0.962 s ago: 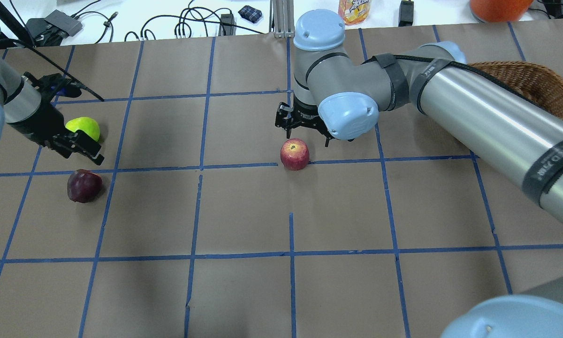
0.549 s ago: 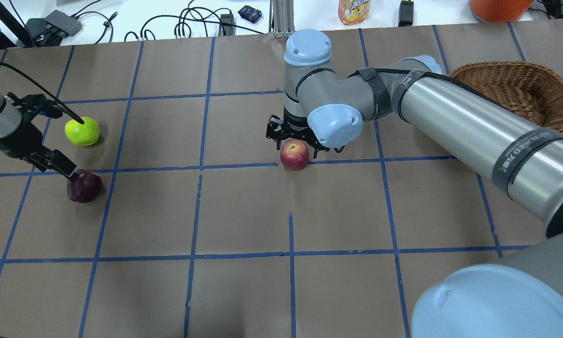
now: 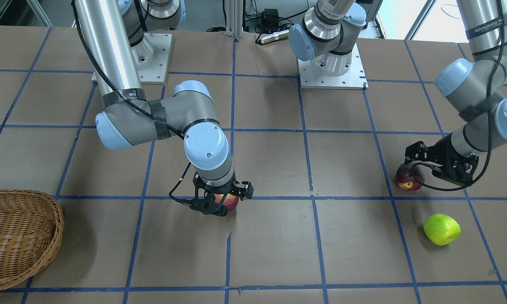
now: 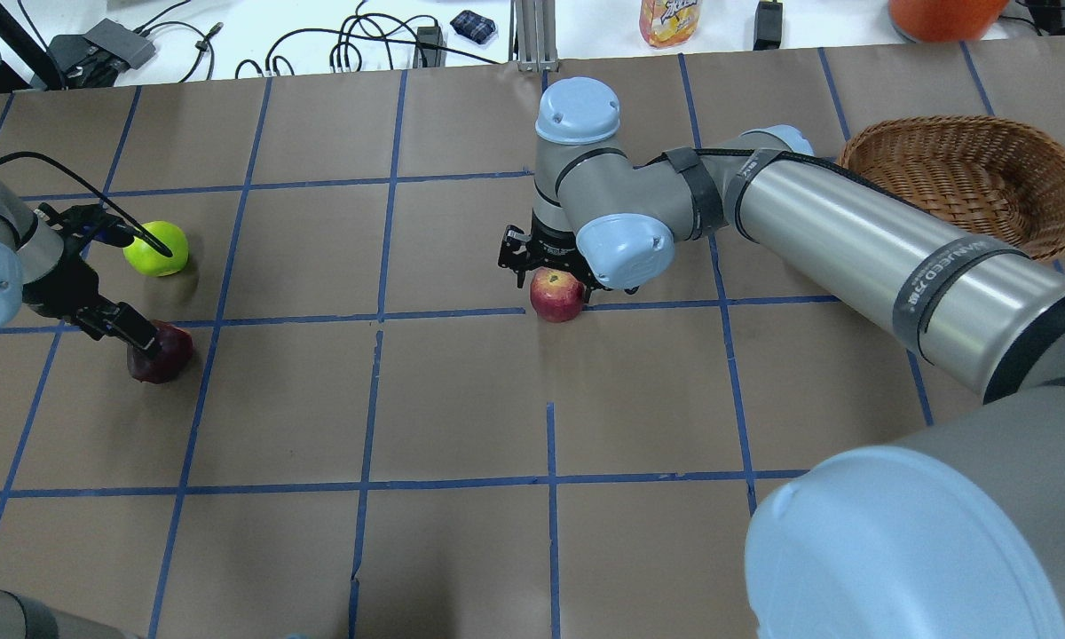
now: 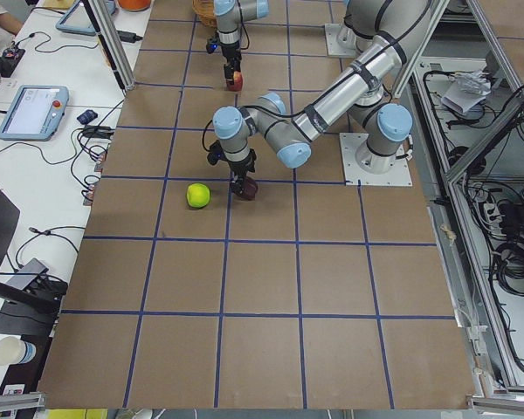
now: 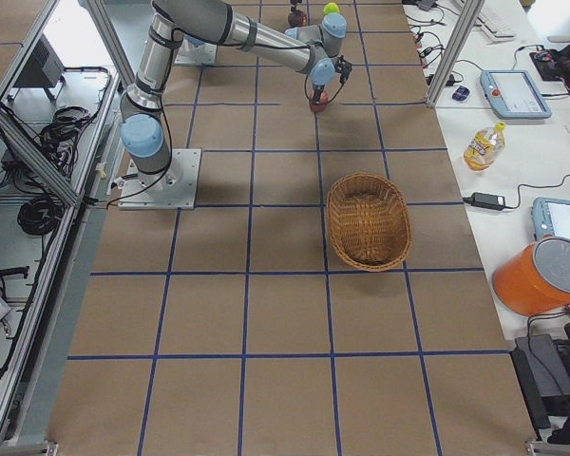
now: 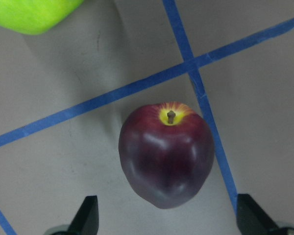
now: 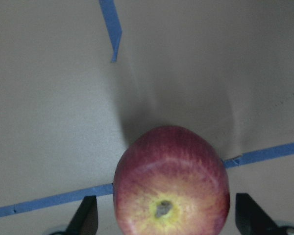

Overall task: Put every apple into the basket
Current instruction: 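Grasp the red apple with right gripper while left grasps dark red apple, then drop red apple into basket with right while left sets dark apple centrally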

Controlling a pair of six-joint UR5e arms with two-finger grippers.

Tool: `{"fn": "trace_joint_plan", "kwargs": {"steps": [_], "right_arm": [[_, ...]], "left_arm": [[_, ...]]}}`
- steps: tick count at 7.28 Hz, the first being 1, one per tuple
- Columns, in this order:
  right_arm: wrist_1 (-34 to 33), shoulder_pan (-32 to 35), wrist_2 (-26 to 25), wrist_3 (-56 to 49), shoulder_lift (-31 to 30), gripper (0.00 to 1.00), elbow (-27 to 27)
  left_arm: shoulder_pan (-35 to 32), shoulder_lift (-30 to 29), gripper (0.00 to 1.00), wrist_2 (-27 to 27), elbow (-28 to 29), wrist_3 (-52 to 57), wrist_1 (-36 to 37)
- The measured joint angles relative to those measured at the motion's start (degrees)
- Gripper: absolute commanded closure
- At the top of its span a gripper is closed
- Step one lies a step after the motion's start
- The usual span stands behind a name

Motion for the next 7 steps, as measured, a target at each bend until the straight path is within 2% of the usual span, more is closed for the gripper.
{"fn": "trace_joint_plan", "kwargs": {"steps": [1, 2, 3, 4, 5, 7], "right_arm": [[-0.2, -0.1, -0.4, -1.6, 0.4, 1.0, 0.0], [-0.2, -0.3, -0.7, -2.4, 0.5, 1.0, -0.1], [0.1, -0.5, -1.3, -2.6, 0.1, 1.0, -0.2], [1.2, -0.9, -2.2, -2.8, -1.4, 1.0, -0.6], [4.2, -2.1, -2.8, -3.0, -4.0, 1.0, -1.7], [14.9, -9.3, -4.6, -4.9, -9.5, 1.0, -5.8]], "left_arm": [[0.0, -1.0, 0.0, -0.1, -0.6, -0.1, 1.1], [0.0, -1.9, 0.0, -0.2, -1.5, -0.2, 2.6], [0.1, -2.5, 0.2, -0.5, -2.2, -0.2, 4.0], [0.1, -2.8, 0.44, -1.3, -2.4, -0.1, 5.1], [0.0, -3.0, 0.6, -2.5, -2.3, 0.0, 5.8], [-1.0, -1.5, 0.61, -4.5, -2.0, -0.6, 5.8]]}}
